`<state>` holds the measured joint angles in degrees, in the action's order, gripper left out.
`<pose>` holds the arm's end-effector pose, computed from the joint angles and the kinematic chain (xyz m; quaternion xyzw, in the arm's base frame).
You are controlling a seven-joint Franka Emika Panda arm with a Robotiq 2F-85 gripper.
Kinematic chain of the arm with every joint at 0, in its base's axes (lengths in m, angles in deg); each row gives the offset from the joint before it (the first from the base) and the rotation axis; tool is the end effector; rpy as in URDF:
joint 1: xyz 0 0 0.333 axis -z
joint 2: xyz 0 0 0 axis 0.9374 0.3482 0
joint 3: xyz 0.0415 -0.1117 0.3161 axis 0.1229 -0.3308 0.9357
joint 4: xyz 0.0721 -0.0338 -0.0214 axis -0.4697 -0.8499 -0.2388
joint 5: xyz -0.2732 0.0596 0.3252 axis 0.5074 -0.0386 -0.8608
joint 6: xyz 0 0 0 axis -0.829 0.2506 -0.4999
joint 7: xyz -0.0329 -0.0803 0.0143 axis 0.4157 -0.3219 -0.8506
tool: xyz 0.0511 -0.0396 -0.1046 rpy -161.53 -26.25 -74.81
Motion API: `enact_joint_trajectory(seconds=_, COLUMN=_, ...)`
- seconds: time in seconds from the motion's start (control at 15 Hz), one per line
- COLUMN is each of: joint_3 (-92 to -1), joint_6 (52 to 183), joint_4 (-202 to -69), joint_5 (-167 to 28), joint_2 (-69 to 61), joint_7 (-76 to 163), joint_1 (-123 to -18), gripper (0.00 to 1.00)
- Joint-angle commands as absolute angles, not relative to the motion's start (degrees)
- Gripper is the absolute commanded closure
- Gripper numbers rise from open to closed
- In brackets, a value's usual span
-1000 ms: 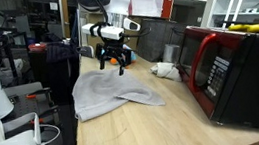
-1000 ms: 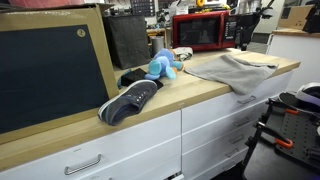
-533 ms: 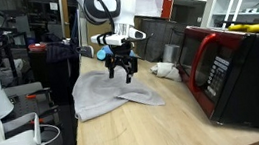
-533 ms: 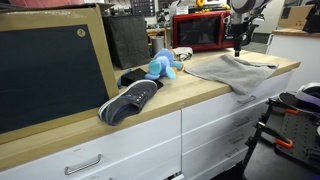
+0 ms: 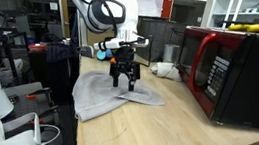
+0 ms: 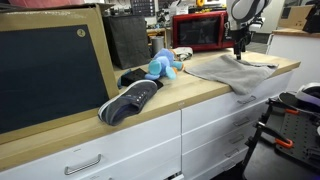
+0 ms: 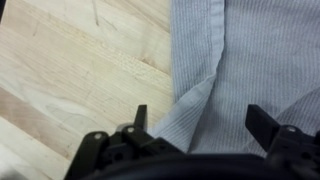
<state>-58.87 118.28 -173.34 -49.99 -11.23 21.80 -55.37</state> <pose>0.4705 -0.2897 0.2613 0.9864 0.0343 -0.0969 0.1281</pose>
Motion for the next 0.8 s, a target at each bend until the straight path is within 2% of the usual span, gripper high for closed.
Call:
enact_joint_trajectory(seconds=0.0, joint_3=-58.80, joint_6=119.65, joint_4=-172.98, joint_5=-50.27, joint_2=-9.22, joint_7=26.03, joint_1=-54.81, gripper=0.00)
enact_joint_trajectory(seconds=0.73, joint_3=-62.51, joint_6=122.90, joint_4=-171.07, joint_5=-43.85, joint_2=-7.21, joint_7=34.02, joint_1=-54.05, gripper=0.00)
